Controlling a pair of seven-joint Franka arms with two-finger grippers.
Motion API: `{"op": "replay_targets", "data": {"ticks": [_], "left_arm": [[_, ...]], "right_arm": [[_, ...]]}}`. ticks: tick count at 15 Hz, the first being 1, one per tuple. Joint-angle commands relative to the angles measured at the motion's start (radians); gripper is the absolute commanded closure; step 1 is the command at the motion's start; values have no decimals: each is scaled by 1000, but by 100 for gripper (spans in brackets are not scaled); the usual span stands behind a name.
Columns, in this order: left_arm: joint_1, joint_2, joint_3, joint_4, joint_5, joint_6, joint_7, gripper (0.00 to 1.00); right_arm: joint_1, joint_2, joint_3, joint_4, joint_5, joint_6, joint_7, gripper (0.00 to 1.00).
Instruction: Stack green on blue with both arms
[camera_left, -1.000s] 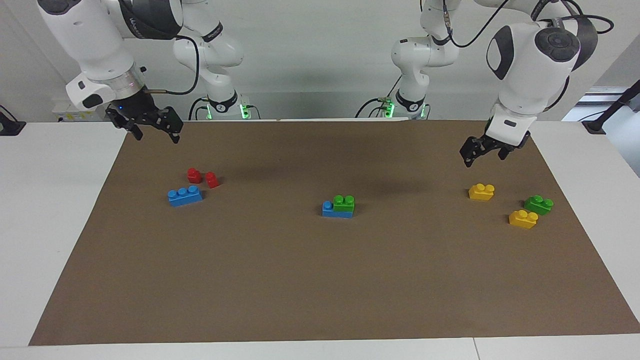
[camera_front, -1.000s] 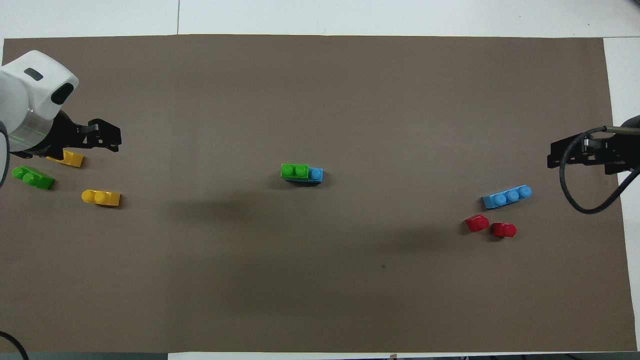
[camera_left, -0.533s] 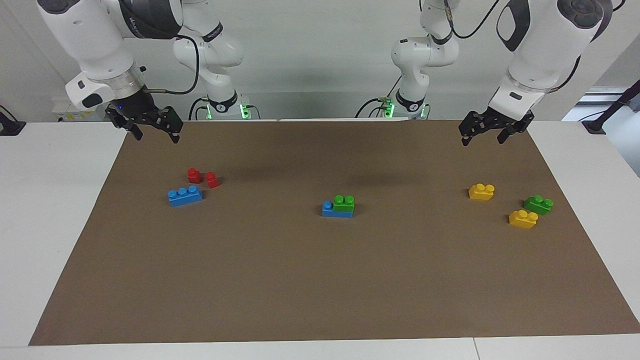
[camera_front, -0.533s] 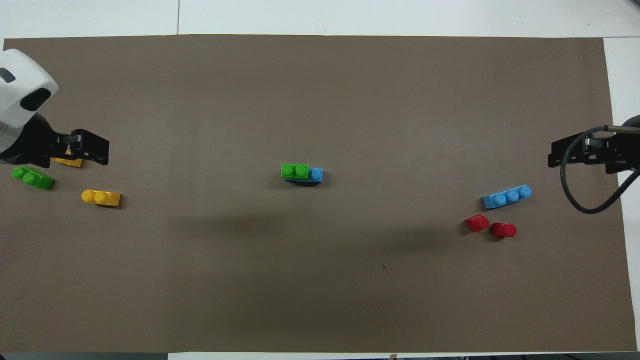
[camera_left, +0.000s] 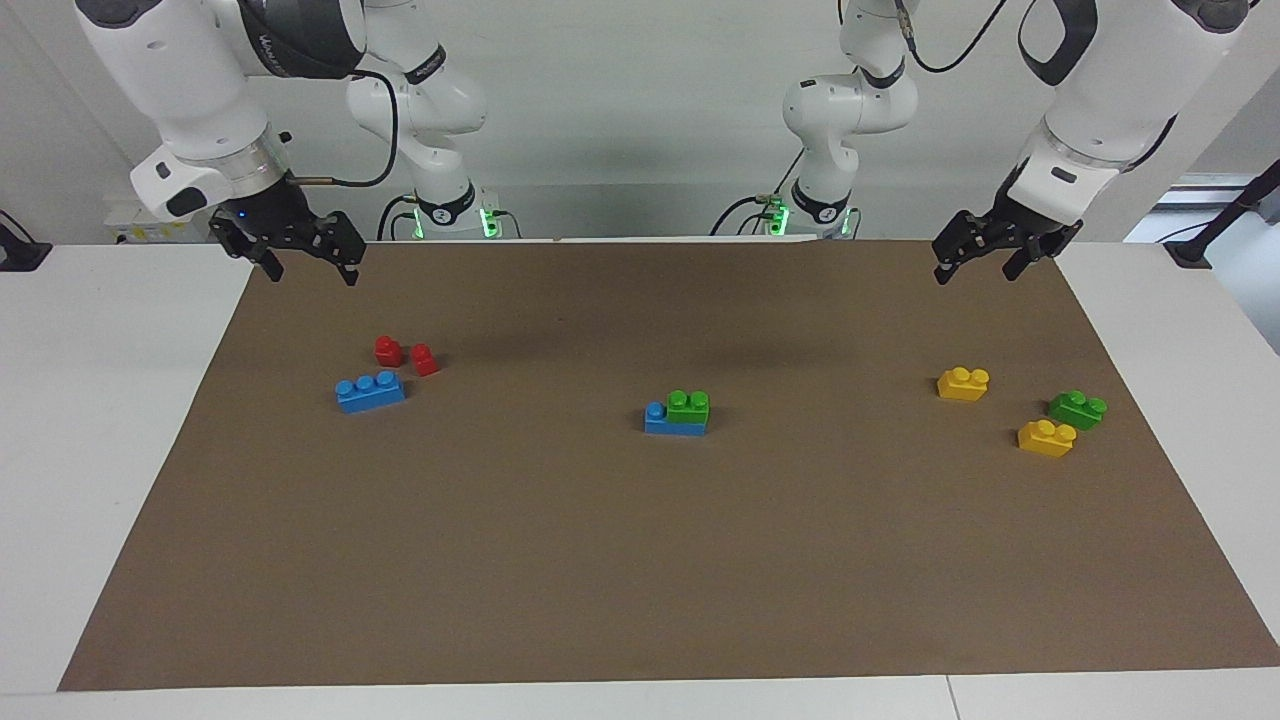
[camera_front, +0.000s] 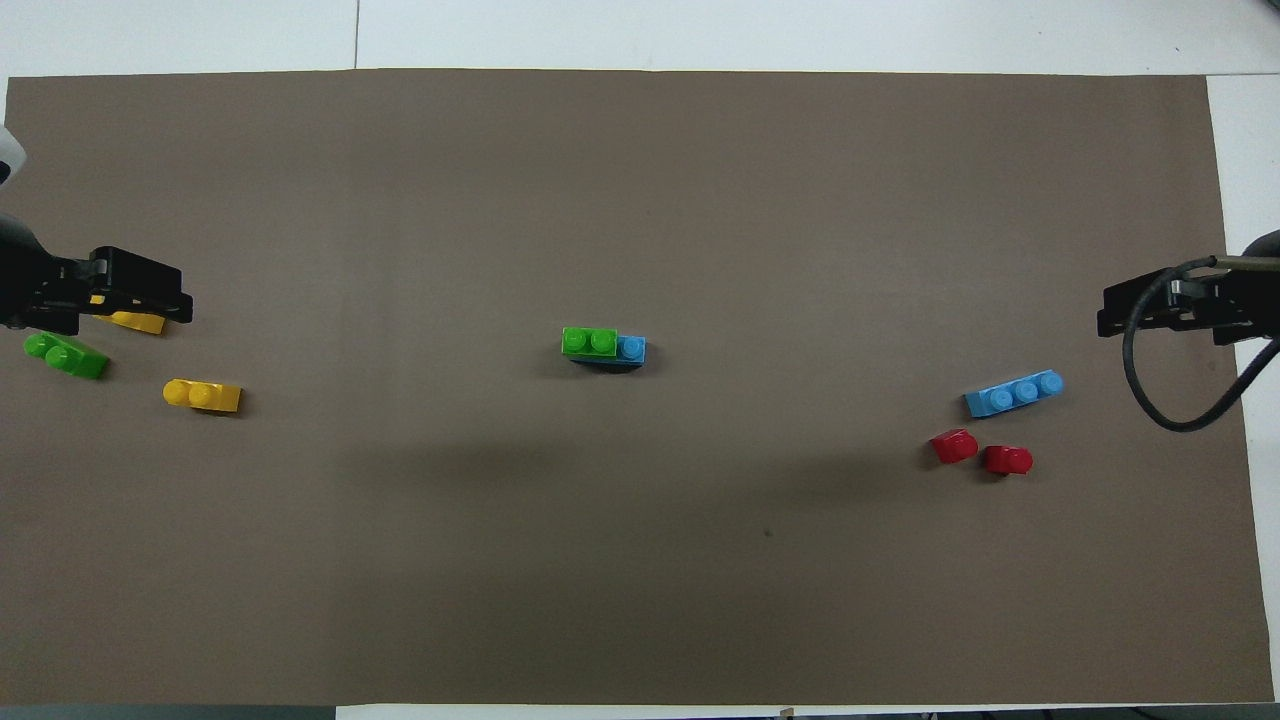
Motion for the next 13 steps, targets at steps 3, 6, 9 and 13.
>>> {"op": "replay_targets", "data": {"ticks": [3,6,9,13], "left_arm": [[9,-6,-7,16,5,-43,11,0],[9,-15,-13,16,36,-37,43,0],[9,-16,-13,15,37,-35,45,0],[6,-16,-13,13,37,-35,46,0]], "right_arm": [[-10,8,10,12,-28,4,-24,0],[-10,8,10,14,-28,4,-24,0],[-12,8,10,12,-28,1,-25,0],[-12,5,10,6,-28,3,-24,0]]}}
